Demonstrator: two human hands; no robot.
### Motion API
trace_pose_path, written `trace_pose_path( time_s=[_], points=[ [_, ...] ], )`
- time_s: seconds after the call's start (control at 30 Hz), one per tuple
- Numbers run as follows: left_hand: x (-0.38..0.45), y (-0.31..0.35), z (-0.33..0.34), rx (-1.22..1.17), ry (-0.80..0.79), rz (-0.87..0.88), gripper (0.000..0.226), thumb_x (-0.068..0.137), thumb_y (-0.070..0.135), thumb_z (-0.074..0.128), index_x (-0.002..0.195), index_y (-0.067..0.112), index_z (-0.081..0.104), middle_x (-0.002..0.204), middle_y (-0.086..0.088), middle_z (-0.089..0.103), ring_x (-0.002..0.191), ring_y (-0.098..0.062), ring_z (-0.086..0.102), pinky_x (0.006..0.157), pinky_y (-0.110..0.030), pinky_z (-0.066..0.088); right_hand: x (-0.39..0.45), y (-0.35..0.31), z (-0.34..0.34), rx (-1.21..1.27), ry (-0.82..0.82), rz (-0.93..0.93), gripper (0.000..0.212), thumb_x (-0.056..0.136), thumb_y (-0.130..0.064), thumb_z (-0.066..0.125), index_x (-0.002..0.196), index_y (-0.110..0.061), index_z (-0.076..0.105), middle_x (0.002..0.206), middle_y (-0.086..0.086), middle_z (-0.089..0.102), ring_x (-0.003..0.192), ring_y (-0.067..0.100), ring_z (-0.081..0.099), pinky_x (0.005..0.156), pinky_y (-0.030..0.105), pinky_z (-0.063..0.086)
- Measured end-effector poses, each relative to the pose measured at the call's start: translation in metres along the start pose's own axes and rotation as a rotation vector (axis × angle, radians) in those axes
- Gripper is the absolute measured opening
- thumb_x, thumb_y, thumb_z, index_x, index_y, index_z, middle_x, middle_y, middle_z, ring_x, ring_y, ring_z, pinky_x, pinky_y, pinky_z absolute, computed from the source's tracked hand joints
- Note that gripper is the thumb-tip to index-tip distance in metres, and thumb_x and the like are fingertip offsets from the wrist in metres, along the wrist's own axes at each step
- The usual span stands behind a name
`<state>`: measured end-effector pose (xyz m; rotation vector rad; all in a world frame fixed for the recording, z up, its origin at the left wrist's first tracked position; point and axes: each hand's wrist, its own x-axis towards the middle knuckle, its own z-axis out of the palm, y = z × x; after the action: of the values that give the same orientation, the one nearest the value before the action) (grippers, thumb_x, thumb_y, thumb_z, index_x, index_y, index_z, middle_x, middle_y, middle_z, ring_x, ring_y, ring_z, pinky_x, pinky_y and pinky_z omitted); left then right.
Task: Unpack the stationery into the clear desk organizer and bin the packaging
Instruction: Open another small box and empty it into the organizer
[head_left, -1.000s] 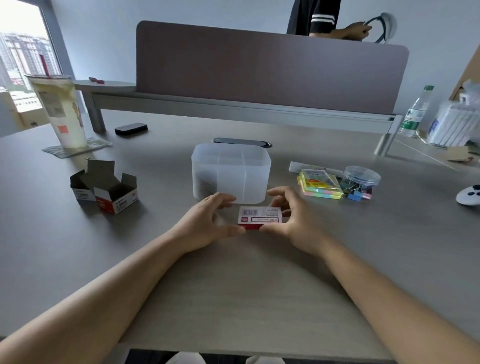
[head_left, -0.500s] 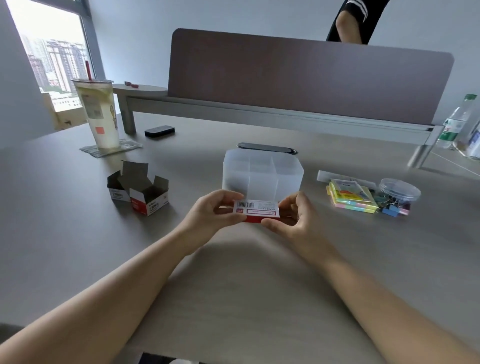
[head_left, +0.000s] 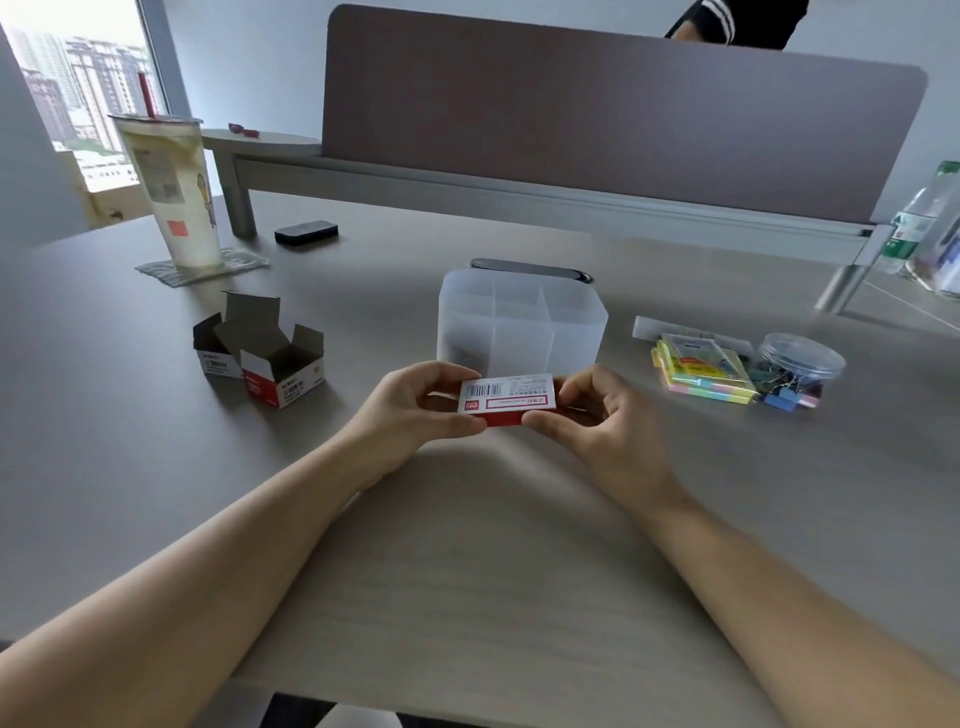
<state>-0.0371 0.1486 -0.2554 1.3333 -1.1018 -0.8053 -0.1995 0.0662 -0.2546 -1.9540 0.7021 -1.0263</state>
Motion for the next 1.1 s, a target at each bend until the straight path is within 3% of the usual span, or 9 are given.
trace_pose_path(
  time_s=[0.27,0.47,0.53,0.6,0.7,0.77,0.87,1.0,1.1],
  points=[
    [0.0,0.003,0.001,-0.011,0.025,0.019,0.033,0.07,-0.009,0.065,0.088,0.019,0.059,0.085,0.001,0.063,0.062,0.006,0.061,0.062,-0.007,0.049,0.0,-0.004,0.002,0.184,-0.012,0.007,0.02,0.068,-0.001,0.071,0.065,-0.017,0.058,0.081,-0.009,0.065,0.069,-0.005,0.065,0.07,0.01,0.052],
    [0.002,0.003,-0.001,0.047,0.04,0.021,0.039,0.068,-0.011,0.066,0.099,0.011,0.059,0.084,0.003,0.062,0.061,0.008,0.062,0.065,-0.006,0.051,0.003,-0.003,-0.003,0.236,-0.032,0.018,0.02,0.07,0.004,0.067,0.085,-0.01,0.067,0.086,-0.007,0.064,0.07,-0.007,0.064,0.071,0.007,0.05],
    [0.002,0.003,-0.002,0.093,0.05,0.03,0.04,0.068,-0.011,0.067,0.1,0.011,0.058,0.084,0.005,0.062,0.061,0.008,0.062,0.068,-0.007,0.051,0.004,-0.001,-0.002,0.217,-0.062,0.029,0.018,0.071,0.006,0.066,0.079,-0.01,0.064,0.087,-0.007,0.063,0.071,-0.007,0.064,0.071,0.008,0.05],
    [0.003,0.002,-0.003,0.105,0.069,0.038,0.04,0.067,-0.011,0.068,0.096,0.014,0.057,0.084,0.005,0.061,0.066,0.002,0.063,0.071,-0.009,0.052,0.005,0.002,-0.002,0.178,-0.059,0.049,0.027,0.071,0.004,0.068,0.082,-0.016,0.053,0.09,-0.005,0.062,0.079,0.0,0.064,0.077,0.014,0.052],
    [0.002,0.0,-0.002,0.167,0.032,0.042,0.04,0.066,-0.007,0.071,0.093,0.019,0.057,0.087,0.006,0.062,0.079,-0.006,0.063,0.077,-0.016,0.053,0.004,0.004,-0.003,-0.023,-0.136,0.035,0.05,0.07,-0.007,0.073,0.107,-0.022,0.043,0.113,-0.003,0.052,0.104,0.01,0.054,0.091,0.022,0.046],
    [0.002,-0.002,0.0,0.222,-0.022,0.048,0.041,0.065,-0.005,0.073,0.096,0.017,0.058,0.087,0.005,0.064,0.078,-0.004,0.064,0.078,-0.017,0.053,0.002,0.003,-0.002,-0.155,-0.212,0.0,0.058,0.069,-0.013,0.074,0.119,-0.021,0.045,0.118,-0.005,0.049,0.108,0.008,0.049,0.091,0.017,0.043],
    [0.002,-0.004,0.001,0.3,-0.035,0.066,0.041,0.063,-0.002,0.075,0.093,0.021,0.058,0.085,0.003,0.065,0.071,-0.001,0.064,0.076,-0.017,0.053,0.003,0.002,-0.001,-0.311,-0.237,-0.075,0.051,0.07,-0.017,0.075,0.117,-0.015,0.055,0.112,0.001,0.059,0.099,0.008,0.052,0.083,0.005,0.039],
    [0.004,-0.003,-0.004,0.443,-0.025,0.088,0.04,0.064,0.005,0.076,0.097,0.021,0.059,0.093,-0.006,0.065,0.083,-0.018,0.062,0.08,-0.026,0.051,0.005,0.002,-0.005,-0.383,-0.238,-0.078,0.048,0.071,-0.016,0.073,0.116,-0.012,0.057,0.116,0.008,0.061,0.105,0.019,0.055,0.092,0.022,0.041],
    [0.004,-0.002,-0.008,0.46,-0.03,0.054,0.037,0.068,0.005,0.073,0.095,0.025,0.058,0.09,-0.002,0.063,0.08,-0.021,0.06,0.076,-0.029,0.051,0.006,0.003,-0.009,-0.389,-0.253,-0.056,0.049,0.072,-0.014,0.073,0.118,-0.011,0.056,0.117,0.008,0.06,0.107,0.02,0.055,0.094,0.023,0.04]
  ],
)
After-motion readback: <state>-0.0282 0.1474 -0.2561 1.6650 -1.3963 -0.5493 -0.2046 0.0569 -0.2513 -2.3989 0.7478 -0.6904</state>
